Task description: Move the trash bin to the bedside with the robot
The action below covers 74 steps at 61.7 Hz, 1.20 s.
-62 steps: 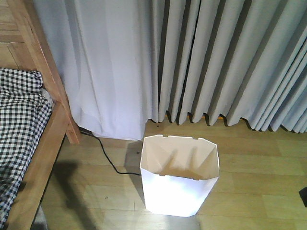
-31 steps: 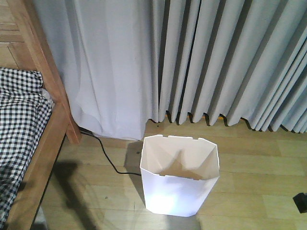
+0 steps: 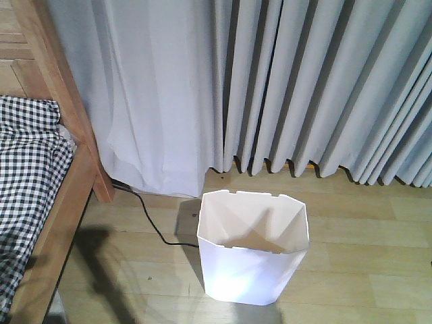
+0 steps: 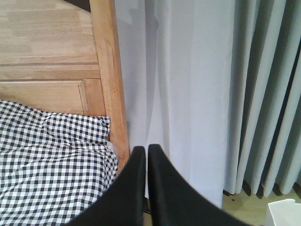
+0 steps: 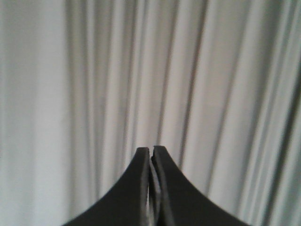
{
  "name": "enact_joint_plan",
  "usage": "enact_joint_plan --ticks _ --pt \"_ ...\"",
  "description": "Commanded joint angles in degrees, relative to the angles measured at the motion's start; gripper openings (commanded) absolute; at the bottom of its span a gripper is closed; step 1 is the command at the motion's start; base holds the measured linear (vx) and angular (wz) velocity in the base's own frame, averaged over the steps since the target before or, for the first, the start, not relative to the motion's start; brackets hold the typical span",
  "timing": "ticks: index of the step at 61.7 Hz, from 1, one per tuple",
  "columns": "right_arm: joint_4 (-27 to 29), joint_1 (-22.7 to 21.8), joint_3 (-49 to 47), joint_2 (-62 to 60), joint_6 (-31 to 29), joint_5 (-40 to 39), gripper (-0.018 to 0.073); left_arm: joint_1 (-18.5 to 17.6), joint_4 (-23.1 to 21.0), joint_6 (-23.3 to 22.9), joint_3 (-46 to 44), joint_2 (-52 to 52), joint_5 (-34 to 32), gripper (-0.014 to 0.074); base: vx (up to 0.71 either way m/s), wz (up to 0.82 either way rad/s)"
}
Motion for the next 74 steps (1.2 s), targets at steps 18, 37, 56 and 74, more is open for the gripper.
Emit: enact_joint_plan --ticks 18,37,56,74 --pt "-52.46 0.29 3.41 0.04 57.33 -11.86 -0.0009 0.01 -0.24 0.0 1.08 -0.78 -4.05 -0.0006 0.0 0.0" --pt "-52.63 5.84 9.1 -5.07 49.8 -10.15 -0.0009 0.01 -0.24 0.0 1.08 -0.78 -4.05 -0.0006 0.0 0.0" --pt "-53.23 5.84 9.1 -5.07 50.35 -10.15 -0.0009 0.01 -0.24 0.0 1.08 -0.78 -4.05 -0.0006 0.0 0.0" --pt "-56.98 5.84 9.1 -5.07 54.79 -10.15 -0.0009 0.01 -0.24 0.0 1.08 -0.78 -4.05 -0.0006 0.0 0.0"
